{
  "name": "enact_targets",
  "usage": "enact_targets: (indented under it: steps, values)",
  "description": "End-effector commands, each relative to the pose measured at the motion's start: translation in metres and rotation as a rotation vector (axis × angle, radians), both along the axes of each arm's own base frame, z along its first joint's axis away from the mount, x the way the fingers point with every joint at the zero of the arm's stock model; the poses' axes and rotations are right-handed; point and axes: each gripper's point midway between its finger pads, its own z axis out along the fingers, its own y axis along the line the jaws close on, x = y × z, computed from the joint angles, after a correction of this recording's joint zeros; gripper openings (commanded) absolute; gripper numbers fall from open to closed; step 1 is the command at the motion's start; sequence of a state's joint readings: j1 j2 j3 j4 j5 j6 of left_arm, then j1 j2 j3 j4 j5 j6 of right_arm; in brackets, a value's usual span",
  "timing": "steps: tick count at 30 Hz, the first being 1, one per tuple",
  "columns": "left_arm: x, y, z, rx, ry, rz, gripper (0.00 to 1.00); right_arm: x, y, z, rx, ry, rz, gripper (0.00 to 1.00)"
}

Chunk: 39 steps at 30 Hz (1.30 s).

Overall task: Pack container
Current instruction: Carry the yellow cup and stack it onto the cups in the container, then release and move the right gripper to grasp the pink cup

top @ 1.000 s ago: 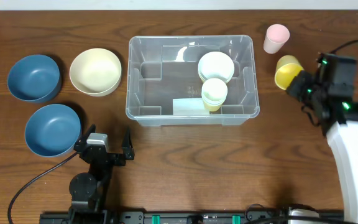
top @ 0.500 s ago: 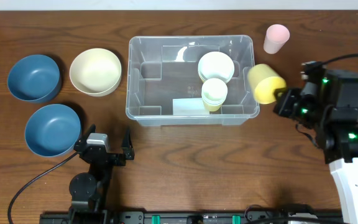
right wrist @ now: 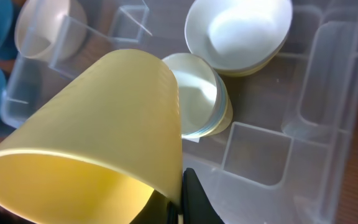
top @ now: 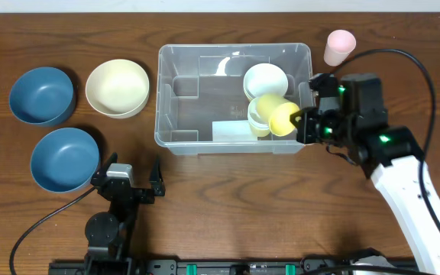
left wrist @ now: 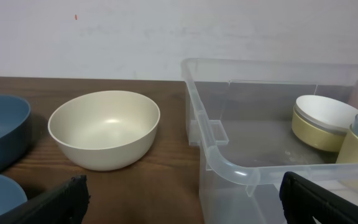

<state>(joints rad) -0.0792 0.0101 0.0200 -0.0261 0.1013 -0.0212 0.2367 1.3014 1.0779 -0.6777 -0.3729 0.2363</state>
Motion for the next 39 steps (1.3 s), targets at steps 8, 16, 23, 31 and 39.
enact_targets:
  steps: [8,16,23,31,39]
  values:
    - [-0.001,-0.001,-0.015,0.015,0.045,-0.011,0.98,0.016,0.009,-0.024,-0.002,0.043,-0.013,0.01]
    - [-0.001,-0.001,-0.015,0.015,0.045,-0.011,0.98,0.018,0.006,-0.024,-0.009,0.039,-0.029,0.36]
    - [-0.001,-0.001,-0.015,0.015,0.045,-0.011,0.98,0.019,0.007,-0.023,-0.006,0.037,-0.027,0.38]
    - [-0.001,-0.001,-0.015,0.015,0.045,-0.011,0.98,0.037,0.003,0.014,0.024,-0.073,-0.069,0.38]
    - [-0.001,-0.001,-0.015,0.015,0.045,-0.011,0.98,0.078,-0.089,0.063,-0.129,-0.189,-0.451,0.47]
